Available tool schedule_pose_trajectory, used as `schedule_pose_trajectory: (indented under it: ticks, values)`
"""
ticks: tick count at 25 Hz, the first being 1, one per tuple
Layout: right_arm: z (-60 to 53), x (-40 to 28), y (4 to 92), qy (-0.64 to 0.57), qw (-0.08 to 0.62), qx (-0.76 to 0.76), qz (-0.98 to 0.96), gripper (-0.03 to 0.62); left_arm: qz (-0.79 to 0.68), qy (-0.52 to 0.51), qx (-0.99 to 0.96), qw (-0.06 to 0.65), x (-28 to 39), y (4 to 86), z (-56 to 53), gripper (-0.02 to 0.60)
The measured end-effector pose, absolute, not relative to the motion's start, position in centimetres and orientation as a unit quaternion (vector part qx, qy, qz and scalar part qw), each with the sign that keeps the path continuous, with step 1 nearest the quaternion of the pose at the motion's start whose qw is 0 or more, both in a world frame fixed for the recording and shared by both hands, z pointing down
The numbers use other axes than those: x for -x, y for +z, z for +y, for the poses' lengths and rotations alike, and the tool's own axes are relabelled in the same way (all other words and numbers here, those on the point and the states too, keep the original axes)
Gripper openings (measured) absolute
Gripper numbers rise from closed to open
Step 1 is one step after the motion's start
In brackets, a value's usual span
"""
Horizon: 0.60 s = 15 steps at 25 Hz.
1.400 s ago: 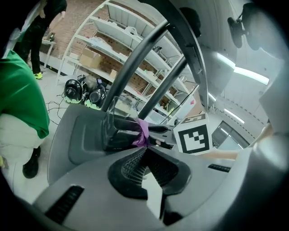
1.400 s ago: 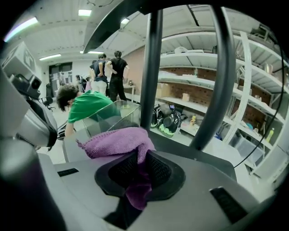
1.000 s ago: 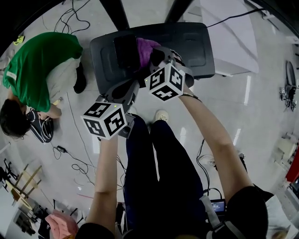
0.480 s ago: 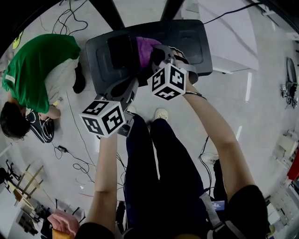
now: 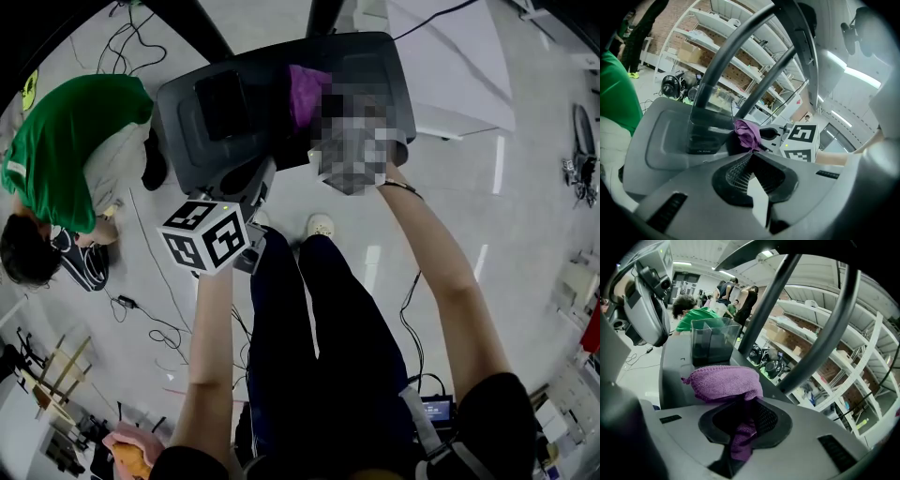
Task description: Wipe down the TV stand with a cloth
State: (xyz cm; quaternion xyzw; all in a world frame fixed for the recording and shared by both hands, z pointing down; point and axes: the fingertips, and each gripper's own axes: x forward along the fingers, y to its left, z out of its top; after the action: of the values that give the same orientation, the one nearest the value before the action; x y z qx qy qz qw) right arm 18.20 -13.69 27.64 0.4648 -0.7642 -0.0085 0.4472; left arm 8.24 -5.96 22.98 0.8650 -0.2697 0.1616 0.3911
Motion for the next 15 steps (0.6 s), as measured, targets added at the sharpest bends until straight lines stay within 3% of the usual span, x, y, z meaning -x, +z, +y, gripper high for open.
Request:
schedule_pose_trajectory:
  ticks: [15]
  values:
    - [-12.6, -26.6, 27.6, 0.022, 0.458, -0.513, -0.725, 0.067, -0.259, 0.173, -0.867, 0.390, -10.9, 23.5, -5.4, 0.006]
